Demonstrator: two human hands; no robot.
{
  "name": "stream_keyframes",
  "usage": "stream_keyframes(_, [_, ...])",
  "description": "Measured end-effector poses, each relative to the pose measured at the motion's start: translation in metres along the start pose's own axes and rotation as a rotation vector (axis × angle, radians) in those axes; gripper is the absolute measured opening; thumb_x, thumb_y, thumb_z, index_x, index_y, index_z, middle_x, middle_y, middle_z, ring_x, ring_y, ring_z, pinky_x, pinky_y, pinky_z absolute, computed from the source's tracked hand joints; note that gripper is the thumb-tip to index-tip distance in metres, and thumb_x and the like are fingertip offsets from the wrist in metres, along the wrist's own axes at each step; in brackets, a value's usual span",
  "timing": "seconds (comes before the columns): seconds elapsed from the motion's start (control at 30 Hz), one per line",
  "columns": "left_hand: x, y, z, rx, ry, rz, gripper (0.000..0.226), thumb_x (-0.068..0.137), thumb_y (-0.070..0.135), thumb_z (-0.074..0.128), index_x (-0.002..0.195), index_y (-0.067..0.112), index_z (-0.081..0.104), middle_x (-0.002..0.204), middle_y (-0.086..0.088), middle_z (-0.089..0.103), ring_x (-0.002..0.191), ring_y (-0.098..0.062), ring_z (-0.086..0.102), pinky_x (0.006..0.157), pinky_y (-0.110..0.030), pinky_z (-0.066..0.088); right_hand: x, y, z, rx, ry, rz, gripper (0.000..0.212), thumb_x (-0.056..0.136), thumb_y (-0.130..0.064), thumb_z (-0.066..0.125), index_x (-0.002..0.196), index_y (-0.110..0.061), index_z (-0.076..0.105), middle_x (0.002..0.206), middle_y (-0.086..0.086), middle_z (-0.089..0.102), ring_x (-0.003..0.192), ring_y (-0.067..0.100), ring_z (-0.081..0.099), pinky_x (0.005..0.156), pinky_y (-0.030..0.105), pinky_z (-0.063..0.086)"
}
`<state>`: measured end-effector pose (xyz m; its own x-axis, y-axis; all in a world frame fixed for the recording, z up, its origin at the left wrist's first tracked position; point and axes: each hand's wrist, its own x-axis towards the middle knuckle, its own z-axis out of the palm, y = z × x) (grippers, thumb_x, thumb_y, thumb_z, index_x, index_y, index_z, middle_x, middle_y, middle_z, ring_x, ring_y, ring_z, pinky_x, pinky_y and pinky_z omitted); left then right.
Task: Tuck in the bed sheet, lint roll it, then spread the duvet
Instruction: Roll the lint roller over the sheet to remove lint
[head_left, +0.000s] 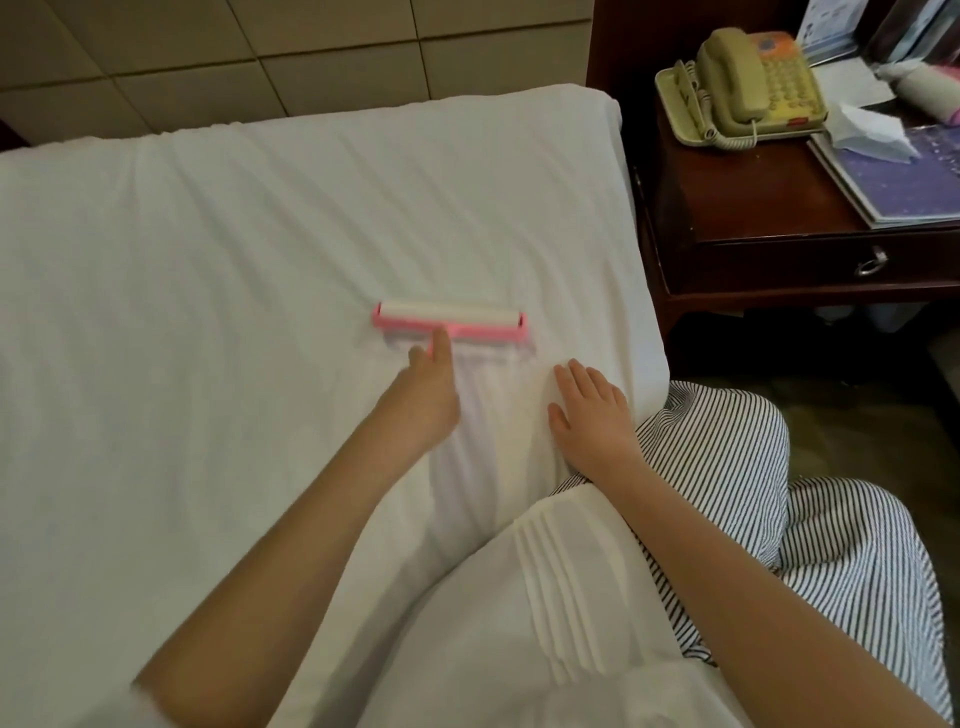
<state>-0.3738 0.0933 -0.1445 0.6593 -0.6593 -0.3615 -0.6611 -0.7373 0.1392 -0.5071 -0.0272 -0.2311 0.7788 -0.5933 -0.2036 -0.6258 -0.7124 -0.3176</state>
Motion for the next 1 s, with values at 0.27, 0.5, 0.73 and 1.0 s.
stream_keyframes(0.27, [0.013, 0.019, -0.002, -0.036, 0.05, -0.063, 0.072, 0.094, 0.003, 0.038, 0.149, 0.006, -0.006, 0.14, -0.023, 0.029, 0.112, -0.034, 0.052, 0.076, -0.03, 0.037, -0.003, 0.006, -0.003, 0.049, 0.04, 0.047, 0.052, 0.101, -0.027, 0.032, 0.149, -0.011, 0.02, 0.157, 0.008, 0.014, 0.144, 0.023, 0.011, 0.114, 0.032, 0.007])
stream_keyframes(0.5, [-0.076, 0.0, 0.017, -0.021, -0.028, -0.007, 0.068, 0.097, 0.019, 0.037, 0.15, 0.017, -0.005, 0.12, -0.012, 0.042, 0.096, -0.029, 0.055, 0.066, -0.027, 0.033, -0.002, 0.002, -0.004, 0.05, 0.041, 0.018, 0.048, 0.1, -0.025, 0.034, 0.144, -0.008, 0.028, 0.155, 0.007, 0.02, 0.141, 0.022, 0.017, 0.11, 0.03, 0.013])
stream_keyframes(0.73, [0.033, 0.026, -0.002, -0.159, 0.135, -0.022, 0.068, 0.095, 0.004, 0.037, 0.151, 0.012, -0.001, 0.137, -0.022, 0.034, 0.107, -0.038, 0.053, 0.072, -0.032, 0.035, -0.006, 0.004, -0.004, 0.045, 0.046, 0.0, 0.045, 0.099, -0.024, 0.035, 0.14, -0.008, 0.034, 0.153, 0.009, 0.023, 0.139, 0.023, 0.022, 0.112, 0.034, 0.018])
stream_keyframes(1.0, [-0.087, -0.026, 0.01, -0.124, 0.451, 0.025, 0.061, 0.079, -0.007, 0.059, 0.137, 0.0, 0.044, 0.092, -0.018, 0.06, 0.076, -0.033, 0.059, 0.059, -0.035, 0.043, -0.005, -0.012, -0.004, -0.008, 0.099, -0.131, 0.045, 0.098, -0.019, 0.041, 0.141, -0.005, 0.038, 0.153, 0.012, 0.025, 0.141, 0.027, 0.021, 0.115, 0.041, 0.004])
